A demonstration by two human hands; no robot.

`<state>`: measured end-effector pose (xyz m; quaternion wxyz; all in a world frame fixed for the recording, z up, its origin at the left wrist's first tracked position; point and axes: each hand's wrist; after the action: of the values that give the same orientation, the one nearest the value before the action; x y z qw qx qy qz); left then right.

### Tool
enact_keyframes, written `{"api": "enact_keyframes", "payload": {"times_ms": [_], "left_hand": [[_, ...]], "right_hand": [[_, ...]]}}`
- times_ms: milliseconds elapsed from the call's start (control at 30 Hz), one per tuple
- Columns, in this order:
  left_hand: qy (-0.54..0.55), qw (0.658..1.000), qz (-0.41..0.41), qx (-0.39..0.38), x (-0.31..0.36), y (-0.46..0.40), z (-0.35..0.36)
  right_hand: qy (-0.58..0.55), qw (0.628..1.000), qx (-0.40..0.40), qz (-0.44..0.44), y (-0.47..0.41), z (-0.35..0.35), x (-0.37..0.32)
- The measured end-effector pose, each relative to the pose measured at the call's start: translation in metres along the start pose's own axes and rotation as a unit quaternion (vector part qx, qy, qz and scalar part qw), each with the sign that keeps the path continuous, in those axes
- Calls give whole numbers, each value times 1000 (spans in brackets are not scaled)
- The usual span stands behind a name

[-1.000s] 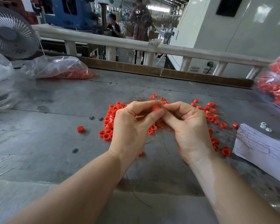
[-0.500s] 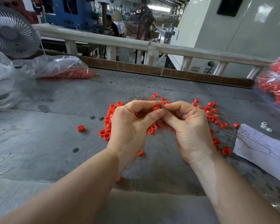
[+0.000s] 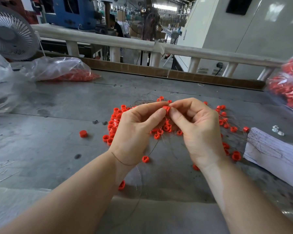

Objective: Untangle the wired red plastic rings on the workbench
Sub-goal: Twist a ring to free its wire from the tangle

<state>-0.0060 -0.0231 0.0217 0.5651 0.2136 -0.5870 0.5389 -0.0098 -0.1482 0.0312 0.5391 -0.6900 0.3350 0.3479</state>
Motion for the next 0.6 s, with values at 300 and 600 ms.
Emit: {"api": "enact_keyframes", "payload": {"times_ms": [300, 600], "left_hand": [[151, 986, -61, 20, -3, -3, -4], [162, 983, -89, 20, -3, -4, -7]], "right_hand": [[97, 995, -28, 8, 1, 2, -1], [125, 991, -30, 25, -1, 1, 1]]}}
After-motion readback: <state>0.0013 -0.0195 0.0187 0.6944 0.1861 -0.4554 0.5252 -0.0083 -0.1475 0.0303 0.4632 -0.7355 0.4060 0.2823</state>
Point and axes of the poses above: each hand's wrist, its own y-axis away from the middle knuckle, its own z-axis out of the palm, x = y × z, and after that the axes turned 15 degrees about -x, right-handed
